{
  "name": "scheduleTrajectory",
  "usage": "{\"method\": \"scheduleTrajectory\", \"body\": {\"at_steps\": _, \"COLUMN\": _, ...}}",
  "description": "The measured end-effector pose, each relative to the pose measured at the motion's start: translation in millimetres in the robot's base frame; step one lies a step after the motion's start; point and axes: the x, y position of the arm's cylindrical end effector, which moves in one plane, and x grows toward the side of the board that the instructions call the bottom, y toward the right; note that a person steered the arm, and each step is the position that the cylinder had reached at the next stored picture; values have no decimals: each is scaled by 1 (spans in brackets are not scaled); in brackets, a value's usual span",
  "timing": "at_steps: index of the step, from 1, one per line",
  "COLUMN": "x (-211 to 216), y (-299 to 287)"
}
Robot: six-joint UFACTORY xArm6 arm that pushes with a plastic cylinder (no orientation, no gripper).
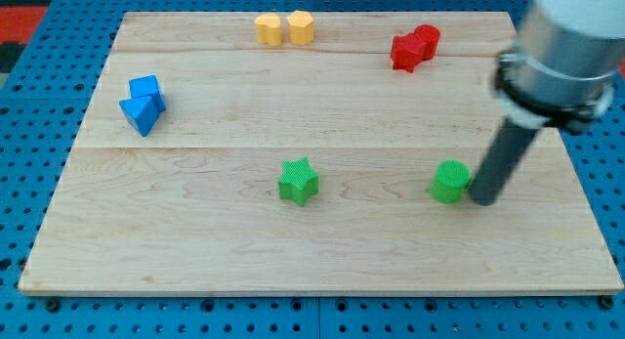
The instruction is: Move the green blocks parallel right to the blue blocks
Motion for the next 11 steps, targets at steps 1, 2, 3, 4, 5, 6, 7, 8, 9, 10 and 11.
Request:
{"method": "scheduleTrajectory", "body": {"at_steps": 1, "x": -20, "y": -54}}
{"method": "scheduleTrajectory", "body": {"at_steps": 2, "x": -64, "y": -109}}
{"method": "scheduleTrajectory", "body": {"at_steps": 3, "x": -78, "y": -139}}
{"method": "scheduleTrajectory", "body": {"at_steps": 4, "x": -66, "y": -98}}
{"method": "scheduleTrajectory", "body": {"at_steps": 5, "x": -111, "y": -102}}
{"method": "scheduleTrajectory", "body": {"at_steps": 6, "x": -102, "y": -152}}
{"method": "scheduleTrajectory", "body": {"at_steps": 7, "x": -23, "y": -110}}
{"method": "scheduleTrajectory", "body": {"at_steps": 8, "x": 51, "y": -144}}
{"method": "scheduleTrajectory", "body": {"at_steps": 9, "x": 10, "y": -162}}
{"method": "scheduleTrajectory", "body": {"at_steps": 10, "x": -18, "y": -182}}
{"method": "scheduleTrajectory", "body": {"at_steps": 11, "x": -33, "y": -180}}
